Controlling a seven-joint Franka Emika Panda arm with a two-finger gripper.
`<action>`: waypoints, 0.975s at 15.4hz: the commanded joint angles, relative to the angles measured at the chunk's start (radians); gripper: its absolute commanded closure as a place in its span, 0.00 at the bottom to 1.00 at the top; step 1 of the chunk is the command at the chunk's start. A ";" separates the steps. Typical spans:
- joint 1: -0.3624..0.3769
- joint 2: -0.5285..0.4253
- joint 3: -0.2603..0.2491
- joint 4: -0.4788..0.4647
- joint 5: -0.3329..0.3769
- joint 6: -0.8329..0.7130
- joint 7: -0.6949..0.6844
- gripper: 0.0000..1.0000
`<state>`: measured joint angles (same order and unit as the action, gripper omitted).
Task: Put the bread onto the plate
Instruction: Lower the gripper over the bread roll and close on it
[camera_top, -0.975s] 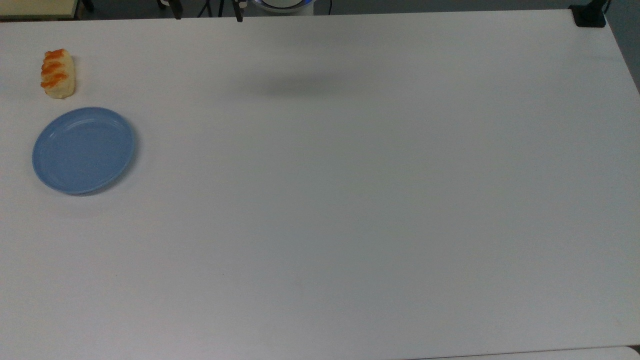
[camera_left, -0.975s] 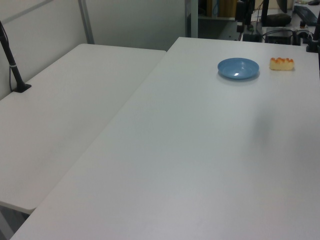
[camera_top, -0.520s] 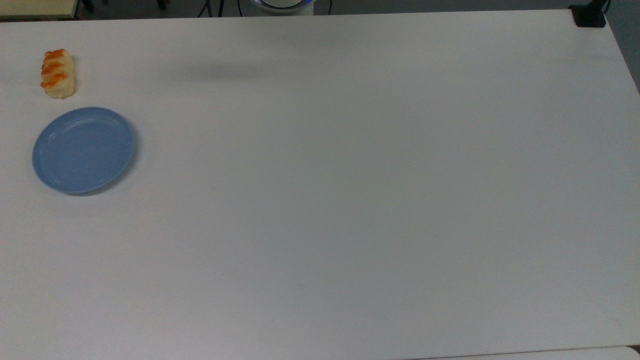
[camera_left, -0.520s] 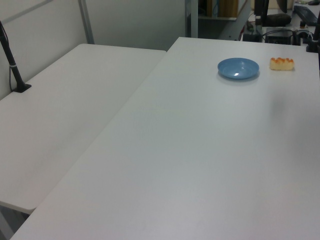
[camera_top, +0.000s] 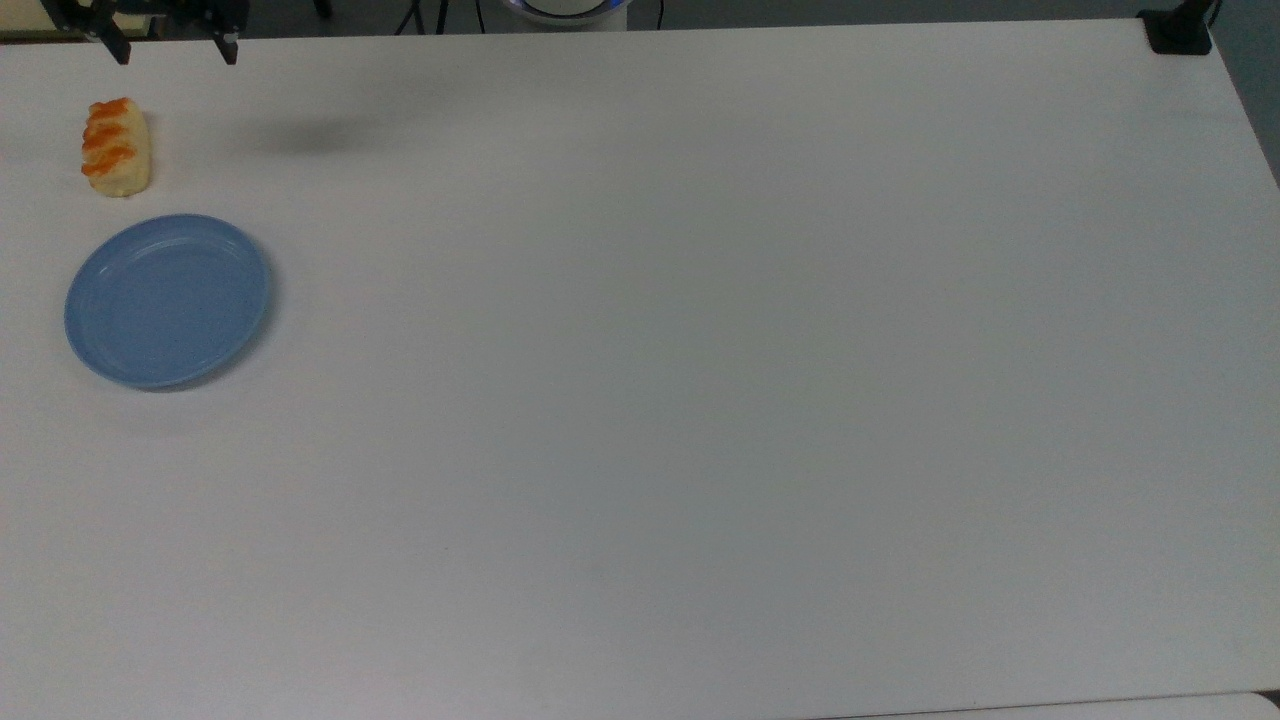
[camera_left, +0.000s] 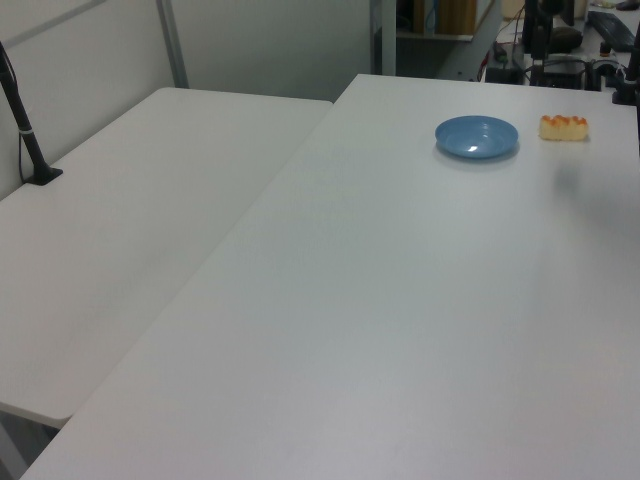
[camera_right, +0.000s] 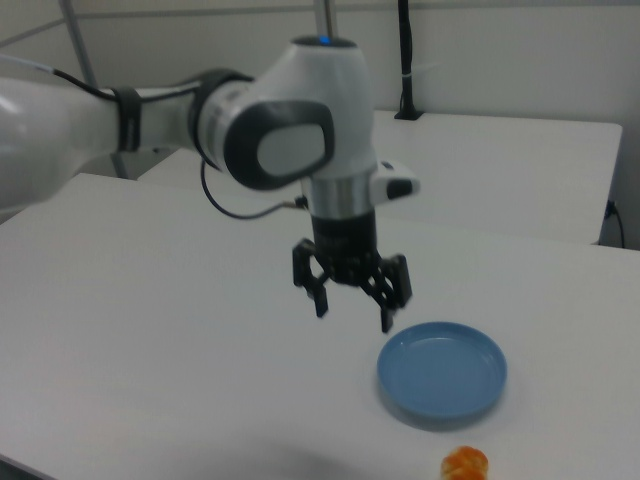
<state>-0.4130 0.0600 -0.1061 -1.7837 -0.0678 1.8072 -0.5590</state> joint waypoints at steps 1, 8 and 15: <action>-0.093 0.020 0.005 -0.117 -0.013 0.183 -0.070 0.00; -0.171 0.151 -0.018 -0.166 -0.110 0.404 -0.108 0.00; -0.193 0.271 -0.064 -0.160 -0.165 0.489 -0.104 0.04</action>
<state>-0.6067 0.3113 -0.1467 -1.9374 -0.2072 2.2510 -0.6599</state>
